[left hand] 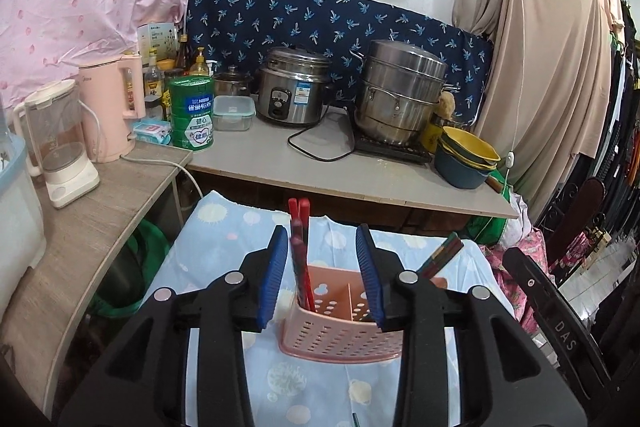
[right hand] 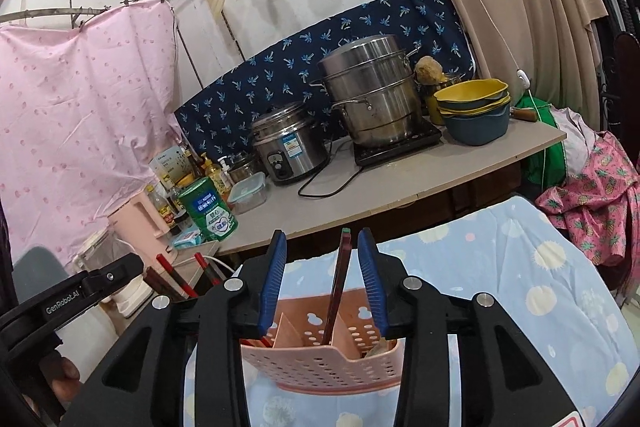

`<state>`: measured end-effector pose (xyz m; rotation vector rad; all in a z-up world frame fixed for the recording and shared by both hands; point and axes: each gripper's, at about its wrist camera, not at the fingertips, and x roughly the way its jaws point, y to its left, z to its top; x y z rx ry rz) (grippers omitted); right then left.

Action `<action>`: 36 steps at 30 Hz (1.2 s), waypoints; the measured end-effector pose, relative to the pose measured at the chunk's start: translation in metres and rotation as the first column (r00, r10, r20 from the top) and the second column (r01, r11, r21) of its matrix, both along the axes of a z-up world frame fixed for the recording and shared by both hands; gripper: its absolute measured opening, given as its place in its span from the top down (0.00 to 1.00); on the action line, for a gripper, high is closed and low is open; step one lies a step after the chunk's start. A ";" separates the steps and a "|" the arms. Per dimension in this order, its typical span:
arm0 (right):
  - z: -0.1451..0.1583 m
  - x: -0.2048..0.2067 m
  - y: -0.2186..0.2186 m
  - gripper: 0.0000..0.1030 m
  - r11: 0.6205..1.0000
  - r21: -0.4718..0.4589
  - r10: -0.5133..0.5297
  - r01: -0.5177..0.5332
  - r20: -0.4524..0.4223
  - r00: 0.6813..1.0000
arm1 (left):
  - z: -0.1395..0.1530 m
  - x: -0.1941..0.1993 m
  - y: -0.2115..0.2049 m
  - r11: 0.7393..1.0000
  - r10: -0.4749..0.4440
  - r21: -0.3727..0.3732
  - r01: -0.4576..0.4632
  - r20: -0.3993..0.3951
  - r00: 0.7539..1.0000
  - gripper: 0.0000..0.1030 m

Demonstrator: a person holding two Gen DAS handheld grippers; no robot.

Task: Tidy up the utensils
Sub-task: 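Open both tools to drop the chopsticks into the pink holder, then move both tools back down toward the gold spoon and green chopstick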

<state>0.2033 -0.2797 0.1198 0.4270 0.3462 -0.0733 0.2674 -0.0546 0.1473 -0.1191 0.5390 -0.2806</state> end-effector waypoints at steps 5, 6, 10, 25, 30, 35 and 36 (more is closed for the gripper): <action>-0.004 -0.015 0.006 0.64 1.000 0.000 0.015 -0.015 -0.012 1.000 | -0.003 -0.011 -0.004 1.000 -0.004 0.028 0.004 -0.003 1.000 0.67; -0.005 -0.018 0.008 0.64 1.000 0.001 0.020 -0.020 -0.016 1.000 | -0.004 -0.015 -0.004 0.999 -0.008 0.035 0.008 -0.003 1.000 0.67; -0.010 -0.033 0.012 0.64 0.999 0.010 0.031 -0.031 -0.026 0.999 | -0.009 -0.028 -0.005 0.999 -0.013 0.048 0.013 -0.011 1.000 0.66; -0.046 -0.101 0.032 0.64 0.995 0.047 0.088 -0.082 -0.127 0.988 | -0.045 -0.084 -0.008 0.995 -0.053 0.078 0.062 -0.109 0.993 0.66; -0.059 -0.120 0.034 0.64 0.995 0.056 0.093 -0.085 -0.161 0.983 | -0.059 -0.100 -0.009 0.993 -0.065 0.089 0.079 -0.145 0.987 0.66; -0.076 -0.135 0.036 0.64 0.995 0.057 0.096 -0.086 -0.205 0.974 | -0.076 -0.114 -0.009 0.990 -0.074 0.104 0.095 -0.187 0.980 0.66; -0.079 -0.137 0.036 0.64 0.995 0.056 0.095 -0.086 -0.213 0.972 | -0.078 -0.116 -0.009 0.990 -0.075 0.106 0.097 -0.193 0.978 0.66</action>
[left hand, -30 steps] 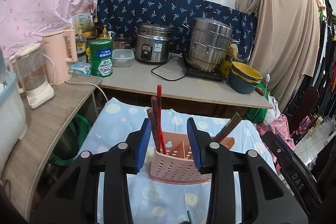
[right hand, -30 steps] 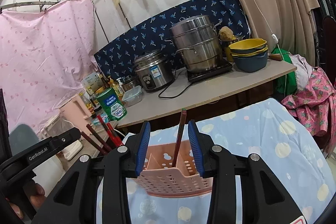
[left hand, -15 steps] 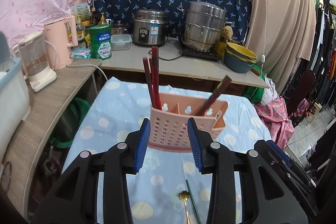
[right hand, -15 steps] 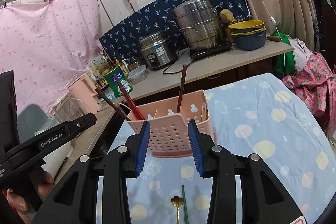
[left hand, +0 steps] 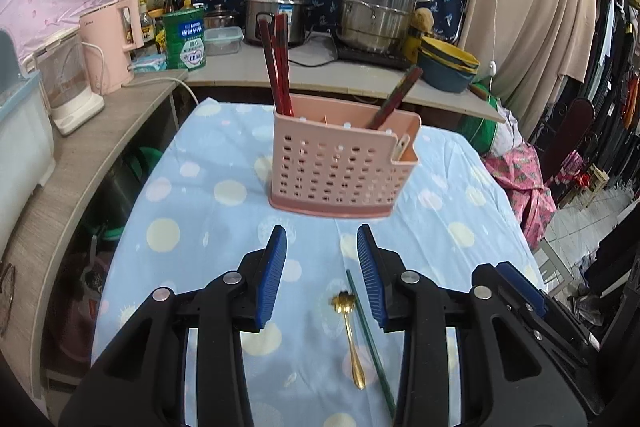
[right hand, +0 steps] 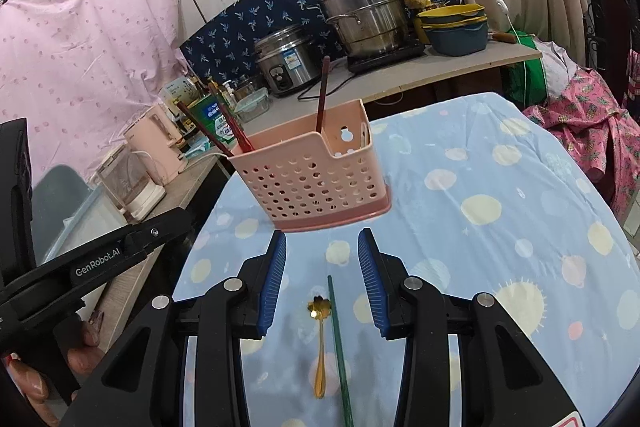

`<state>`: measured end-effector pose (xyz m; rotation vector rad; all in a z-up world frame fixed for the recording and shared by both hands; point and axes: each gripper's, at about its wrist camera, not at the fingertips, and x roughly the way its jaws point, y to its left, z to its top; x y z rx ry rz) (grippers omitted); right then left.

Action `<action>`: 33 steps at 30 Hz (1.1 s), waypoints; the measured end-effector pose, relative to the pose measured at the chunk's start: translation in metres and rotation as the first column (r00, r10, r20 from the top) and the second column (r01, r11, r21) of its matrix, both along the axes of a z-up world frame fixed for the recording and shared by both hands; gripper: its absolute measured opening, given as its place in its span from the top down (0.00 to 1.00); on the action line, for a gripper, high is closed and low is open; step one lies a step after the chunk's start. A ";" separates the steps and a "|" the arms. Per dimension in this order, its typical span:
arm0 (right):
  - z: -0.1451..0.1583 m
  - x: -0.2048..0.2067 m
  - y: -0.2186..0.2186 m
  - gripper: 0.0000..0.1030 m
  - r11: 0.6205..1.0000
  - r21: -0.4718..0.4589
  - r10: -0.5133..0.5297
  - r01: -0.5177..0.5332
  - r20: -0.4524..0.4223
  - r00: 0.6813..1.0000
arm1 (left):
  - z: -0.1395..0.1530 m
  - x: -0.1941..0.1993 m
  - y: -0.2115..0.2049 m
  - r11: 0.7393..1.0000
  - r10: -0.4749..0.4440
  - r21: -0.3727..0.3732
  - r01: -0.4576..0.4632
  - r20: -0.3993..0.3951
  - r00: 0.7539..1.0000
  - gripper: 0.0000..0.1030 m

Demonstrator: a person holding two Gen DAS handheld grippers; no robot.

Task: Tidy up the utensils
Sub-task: 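Move both tools back down toward the gold spoon and green chopstick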

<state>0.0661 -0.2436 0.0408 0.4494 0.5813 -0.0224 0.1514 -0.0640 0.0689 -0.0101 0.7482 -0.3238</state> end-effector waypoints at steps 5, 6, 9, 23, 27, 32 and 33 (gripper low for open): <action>-0.012 -0.010 -0.001 0.64 1.000 -0.003 -0.002 0.002 -0.031 1.000 | -0.015 -0.009 0.002 1.000 -0.006 0.009 0.006 -0.037 0.999 0.66; -0.014 -0.012 -0.001 0.64 1.000 -0.003 -0.002 0.002 -0.037 0.999 | -0.018 -0.012 0.002 1.000 -0.006 0.012 0.007 -0.043 0.999 0.66; -0.021 -0.018 0.000 0.64 1.000 -0.007 0.004 -0.004 -0.056 0.998 | -0.029 -0.016 0.004 1.000 -0.008 0.016 0.009 -0.070 0.998 0.66; -0.077 -0.045 0.025 0.64 0.994 -0.060 0.079 -0.093 -0.208 0.975 | -0.095 -0.038 0.010 0.997 -0.011 0.075 0.028 -0.218 0.976 0.66; -0.090 -0.052 0.032 0.64 0.989 -0.090 0.092 -0.117 -0.242 0.966 | -0.112 -0.044 0.013 0.996 -0.009 0.089 0.032 -0.252 0.968 0.66; -0.104 -0.062 0.037 0.64 0.986 -0.097 0.105 -0.137 -0.280 0.954 | -0.129 -0.051 0.019 0.995 -0.001 0.100 0.030 -0.285 0.958 0.66; -0.107 -0.063 0.037 0.64 0.985 -0.096 0.108 -0.141 -0.287 0.952 | -0.131 -0.053 0.019 0.994 0.001 0.102 0.030 -0.291 0.957 0.66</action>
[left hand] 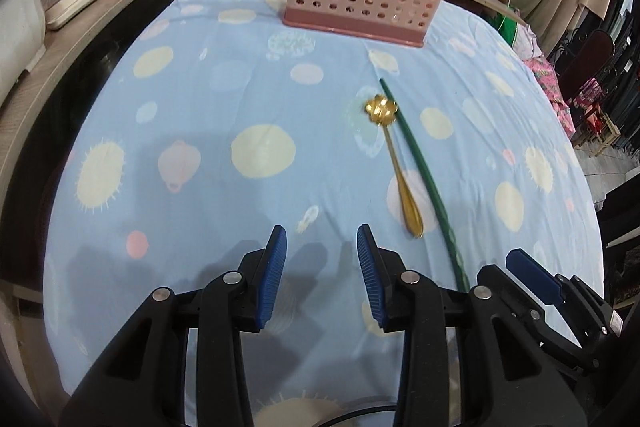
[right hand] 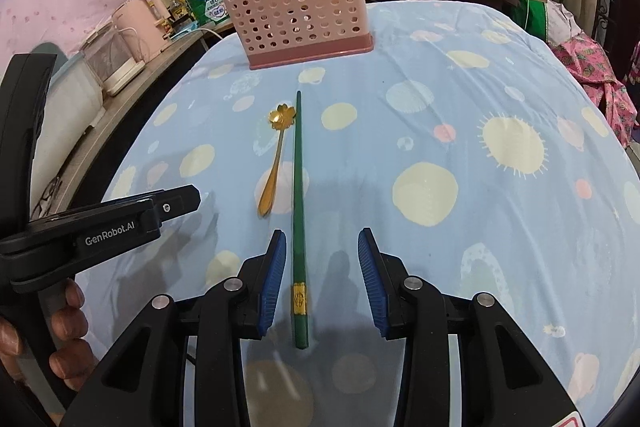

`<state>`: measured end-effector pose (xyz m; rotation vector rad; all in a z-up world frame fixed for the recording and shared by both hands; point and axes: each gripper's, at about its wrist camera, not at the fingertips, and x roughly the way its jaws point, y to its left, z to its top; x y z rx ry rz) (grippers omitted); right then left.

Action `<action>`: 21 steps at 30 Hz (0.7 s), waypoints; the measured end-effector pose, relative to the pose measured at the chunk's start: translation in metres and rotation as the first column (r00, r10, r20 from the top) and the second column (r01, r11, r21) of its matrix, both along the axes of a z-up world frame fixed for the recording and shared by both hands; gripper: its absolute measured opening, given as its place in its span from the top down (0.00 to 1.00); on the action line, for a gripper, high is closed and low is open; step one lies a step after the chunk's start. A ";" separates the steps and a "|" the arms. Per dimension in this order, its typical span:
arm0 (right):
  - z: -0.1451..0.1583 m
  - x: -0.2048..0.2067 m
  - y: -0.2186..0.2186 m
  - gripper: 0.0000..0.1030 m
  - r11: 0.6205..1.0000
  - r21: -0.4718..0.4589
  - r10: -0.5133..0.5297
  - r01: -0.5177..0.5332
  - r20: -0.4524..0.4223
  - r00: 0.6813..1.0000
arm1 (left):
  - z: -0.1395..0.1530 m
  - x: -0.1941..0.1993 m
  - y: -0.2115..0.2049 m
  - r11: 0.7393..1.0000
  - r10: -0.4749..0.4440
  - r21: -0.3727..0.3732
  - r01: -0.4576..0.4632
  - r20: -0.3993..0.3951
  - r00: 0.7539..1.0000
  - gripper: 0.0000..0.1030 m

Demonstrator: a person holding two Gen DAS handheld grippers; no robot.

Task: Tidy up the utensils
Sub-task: 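Move both tools back down toward the gold spoon and green chopstick, then grasp the green chopstick with the right tool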

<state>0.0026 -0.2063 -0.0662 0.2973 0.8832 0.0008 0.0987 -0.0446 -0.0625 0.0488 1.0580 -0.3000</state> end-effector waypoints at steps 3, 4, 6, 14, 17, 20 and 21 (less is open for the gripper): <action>-0.008 -0.005 0.004 0.64 1.000 0.000 0.013 -0.013 -0.023 1.000 | -0.007 -0.004 0.001 1.000 -0.003 0.005 0.003 -0.014 1.000 0.66; -0.010 -0.006 0.006 0.64 1.000 -0.001 0.018 -0.018 -0.029 0.999 | -0.009 -0.005 0.001 1.000 -0.005 0.008 0.005 -0.019 1.000 0.66; -0.013 -0.009 0.009 0.64 1.000 -0.007 0.026 -0.026 -0.035 0.999 | -0.012 -0.007 0.000 1.000 -0.009 0.010 0.009 -0.024 1.000 0.66; -0.015 -0.010 0.019 0.66 0.998 -0.038 0.052 -0.053 -0.036 0.998 | -0.016 -0.011 -0.002 1.000 -0.020 0.018 0.020 -0.028 0.999 0.66; -0.016 -0.010 0.021 0.67 0.997 -0.046 0.057 -0.058 -0.039 0.998 | -0.016 -0.011 -0.002 1.000 -0.020 0.019 0.021 -0.028 0.999 0.66; -0.016 -0.009 0.021 0.68 0.997 -0.052 0.057 -0.059 -0.039 0.998 | -0.016 -0.012 -0.003 1.000 -0.023 0.021 0.023 -0.027 0.999 0.64; -0.017 -0.009 0.021 0.69 0.997 -0.054 0.055 -0.057 -0.040 0.998 | -0.016 -0.012 -0.004 0.999 -0.024 0.021 0.025 -0.027 0.999 0.63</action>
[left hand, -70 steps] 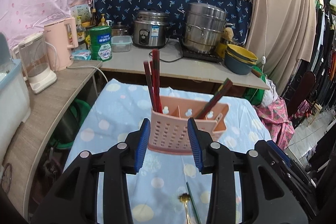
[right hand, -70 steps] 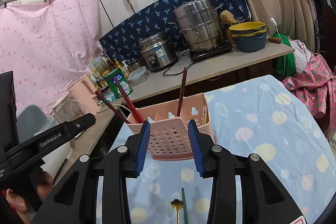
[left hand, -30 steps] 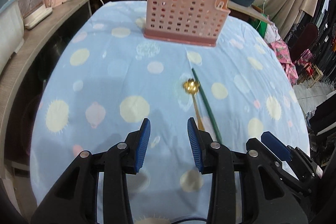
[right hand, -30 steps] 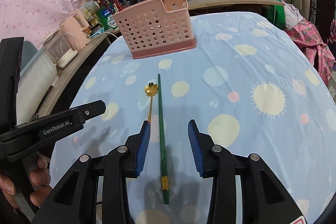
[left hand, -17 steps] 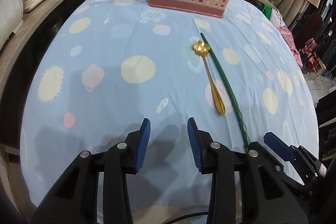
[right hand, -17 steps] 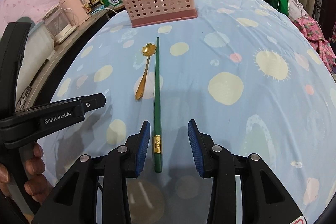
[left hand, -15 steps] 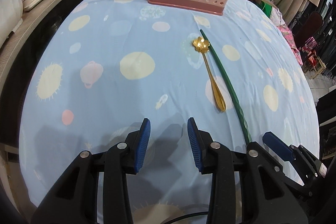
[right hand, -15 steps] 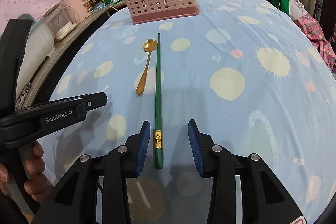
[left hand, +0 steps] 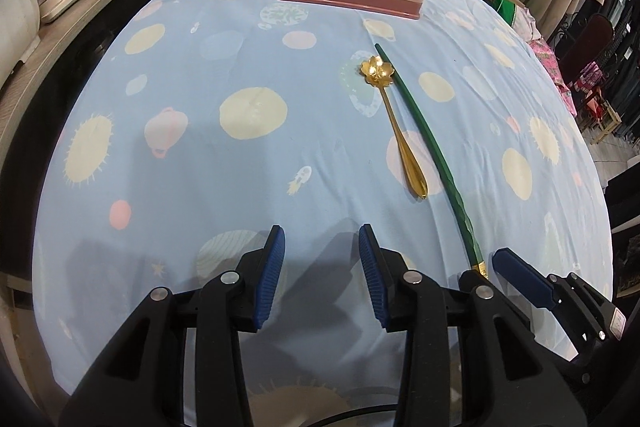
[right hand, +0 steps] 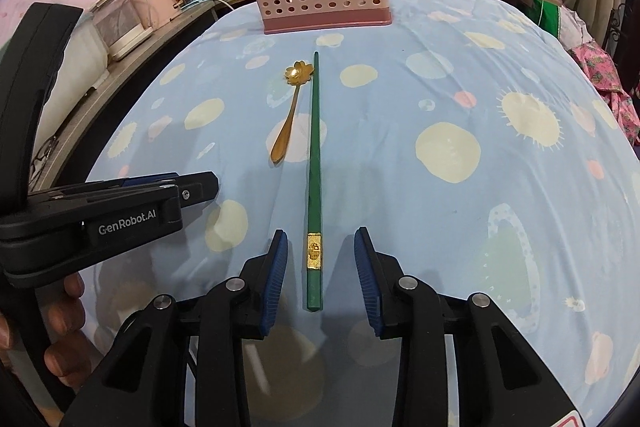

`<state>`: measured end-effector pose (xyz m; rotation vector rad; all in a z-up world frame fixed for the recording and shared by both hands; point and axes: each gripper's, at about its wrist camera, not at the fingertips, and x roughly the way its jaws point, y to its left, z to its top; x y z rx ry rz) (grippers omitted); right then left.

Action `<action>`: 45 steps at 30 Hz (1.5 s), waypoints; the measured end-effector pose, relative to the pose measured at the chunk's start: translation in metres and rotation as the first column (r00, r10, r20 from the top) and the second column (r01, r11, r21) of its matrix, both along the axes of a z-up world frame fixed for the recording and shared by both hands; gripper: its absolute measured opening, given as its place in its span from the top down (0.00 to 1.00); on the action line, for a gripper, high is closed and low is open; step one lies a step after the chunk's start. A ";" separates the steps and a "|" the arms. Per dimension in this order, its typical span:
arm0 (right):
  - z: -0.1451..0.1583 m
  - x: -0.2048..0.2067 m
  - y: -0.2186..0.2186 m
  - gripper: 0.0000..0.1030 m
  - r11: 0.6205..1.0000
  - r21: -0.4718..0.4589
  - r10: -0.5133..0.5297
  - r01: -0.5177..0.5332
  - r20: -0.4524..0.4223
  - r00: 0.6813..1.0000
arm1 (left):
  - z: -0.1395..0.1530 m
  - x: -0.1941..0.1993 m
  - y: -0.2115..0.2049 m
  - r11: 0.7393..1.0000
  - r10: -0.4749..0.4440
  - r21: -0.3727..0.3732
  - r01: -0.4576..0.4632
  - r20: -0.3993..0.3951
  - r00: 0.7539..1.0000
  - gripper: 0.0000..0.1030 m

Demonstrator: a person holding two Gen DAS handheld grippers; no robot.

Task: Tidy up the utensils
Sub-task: 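Grasp the green chopstick with the right tool, then grasp the gold spoon with the left tool while the right tool holds the green chopstick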

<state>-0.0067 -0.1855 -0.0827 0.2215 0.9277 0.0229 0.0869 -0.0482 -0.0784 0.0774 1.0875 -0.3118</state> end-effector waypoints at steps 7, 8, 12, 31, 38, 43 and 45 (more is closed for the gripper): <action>-0.001 0.001 -0.001 0.78 1.000 -0.017 -0.014 0.014 -0.002 1.000 | -0.001 -0.001 -0.004 1.000 -0.008 0.011 0.008 0.005 1.000 0.59; -0.001 0.001 -0.002 0.80 1.000 -0.017 -0.016 0.016 -0.002 1.000 | -0.002 0.000 -0.004 1.000 -0.008 0.012 0.008 0.005 1.000 0.59; -0.002 0.001 -0.004 0.85 0.999 -0.020 -0.025 0.025 -0.002 1.000 | -0.002 -0.001 -0.004 1.000 -0.008 0.012 0.008 0.006 1.000 0.58; 0.000 0.002 -0.024 0.93 0.996 0.007 -0.084 0.084 0.004 0.996 | 0.003 0.004 -0.018 0.999 -0.033 -0.023 0.033 -0.004 0.999 0.46; 0.000 0.005 -0.030 0.93 0.995 0.018 -0.097 0.097 0.003 0.995 | 0.007 0.011 -0.042 0.996 -0.079 -0.036 0.079 0.015 0.997 0.44; -0.001 0.006 -0.032 0.93 0.995 0.021 -0.096 0.096 0.001 0.995 | -0.002 0.020 -0.050 0.996 -0.084 -0.030 0.083 -0.007 0.996 0.61; -0.001 0.007 -0.032 0.93 0.995 0.021 -0.096 0.096 0.001 0.995 | -0.002 0.019 -0.051 0.996 -0.083 -0.017 0.083 0.006 0.997 0.70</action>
